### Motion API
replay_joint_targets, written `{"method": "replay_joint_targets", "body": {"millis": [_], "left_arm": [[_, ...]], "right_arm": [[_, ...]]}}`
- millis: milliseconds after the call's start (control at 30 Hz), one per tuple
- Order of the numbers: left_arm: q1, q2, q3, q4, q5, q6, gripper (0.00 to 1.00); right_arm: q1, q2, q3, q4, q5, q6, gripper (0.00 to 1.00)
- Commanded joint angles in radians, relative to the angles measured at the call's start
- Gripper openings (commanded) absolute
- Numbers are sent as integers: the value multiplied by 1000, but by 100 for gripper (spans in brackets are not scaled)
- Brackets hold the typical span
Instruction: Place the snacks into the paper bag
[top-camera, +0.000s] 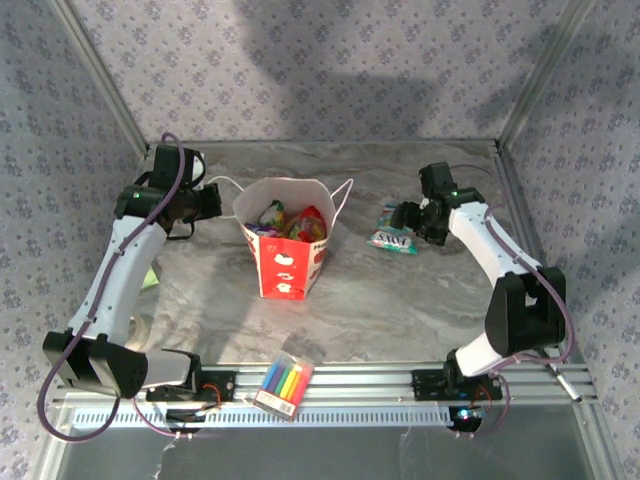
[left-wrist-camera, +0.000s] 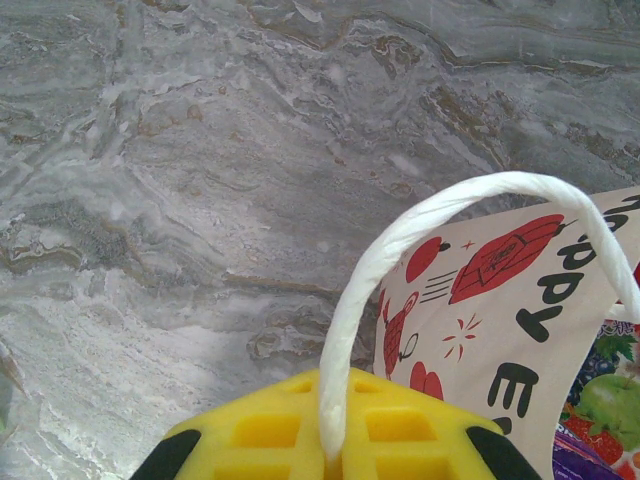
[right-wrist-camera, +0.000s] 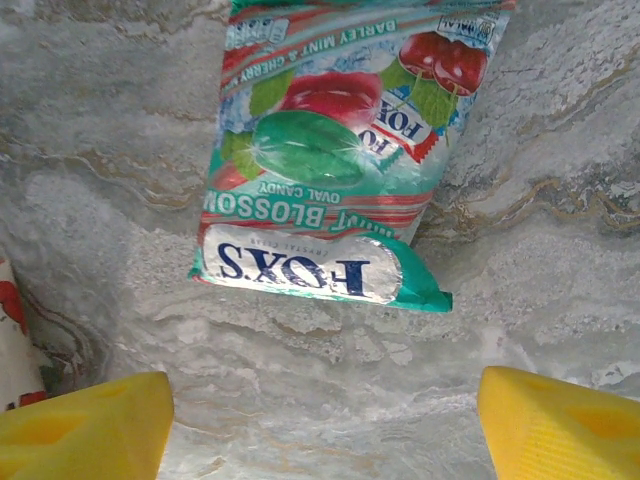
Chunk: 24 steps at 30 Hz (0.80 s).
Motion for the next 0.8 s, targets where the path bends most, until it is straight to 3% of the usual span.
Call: {"method": "replay_joint_targets", "body": {"millis": [0, 167, 767], "left_arm": [[-4, -5, 34, -1, -23, -1, 9], [-5, -4, 41, -7, -27, 9, 9], [-5, -6, 45, -17, -27, 16, 9]], "right_arm": [[-14, 30, -7, 23, -1, -24, 86], [-25, 83, -7, 52, -31, -60, 100], [-45, 229, 10, 101, -84, -37, 100]]}}
